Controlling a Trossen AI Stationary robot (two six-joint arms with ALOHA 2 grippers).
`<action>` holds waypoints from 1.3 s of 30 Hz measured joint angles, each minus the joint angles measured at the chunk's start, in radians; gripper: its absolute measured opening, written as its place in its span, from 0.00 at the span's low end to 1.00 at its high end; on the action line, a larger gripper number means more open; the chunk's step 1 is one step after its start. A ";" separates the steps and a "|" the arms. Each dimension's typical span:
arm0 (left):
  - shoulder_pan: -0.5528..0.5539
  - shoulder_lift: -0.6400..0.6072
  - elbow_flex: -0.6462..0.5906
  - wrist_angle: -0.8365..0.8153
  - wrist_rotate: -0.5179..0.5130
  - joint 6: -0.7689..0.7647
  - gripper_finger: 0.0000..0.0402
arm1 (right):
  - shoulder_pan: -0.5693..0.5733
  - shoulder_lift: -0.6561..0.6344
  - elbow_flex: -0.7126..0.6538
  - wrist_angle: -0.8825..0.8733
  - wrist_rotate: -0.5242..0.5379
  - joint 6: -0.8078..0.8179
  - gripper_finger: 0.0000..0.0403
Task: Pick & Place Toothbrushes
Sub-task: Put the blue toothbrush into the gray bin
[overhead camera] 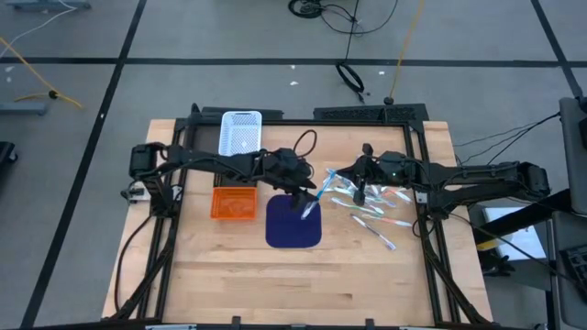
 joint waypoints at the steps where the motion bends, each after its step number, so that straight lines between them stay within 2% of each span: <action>1: 0.000 0.000 0.000 -0.002 0.000 -0.017 0.61 | 0.000 0.000 0.000 0.001 0.016 -0.004 0.00; 3: 0.001 0.002 0.000 0.004 0.000 -0.041 0.61 | 0.000 0.000 0.000 0.004 0.042 -0.014 0.00; 11: 0.000 0.077 0.000 0.103 -0.001 -0.125 0.57 | -0.001 0.000 0.000 0.011 0.038 -0.024 0.00; 16: 0.001 0.108 -0.001 0.133 -0.004 -0.161 0.52 | 0.000 0.000 0.000 0.008 0.038 -0.023 0.00; 19: 0.005 0.107 -0.001 0.137 -0.004 -0.163 0.43 | 0.000 0.000 0.000 0.007 0.038 -0.023 0.00; 27: 0.008 0.103 -0.001 0.132 -0.005 -0.138 0.08 | 0.000 0.000 0.000 0.003 0.036 -0.023 0.00; 29: 0.009 0.103 -0.001 0.127 -0.008 -0.132 0.03 | 0.000 -0.001 0.000 0.004 0.034 -0.024 0.00; 39: 0.010 0.099 -0.001 0.112 -0.008 -0.135 0.03 | 0.000 -0.001 0.000 0.003 0.035 -0.022 0.04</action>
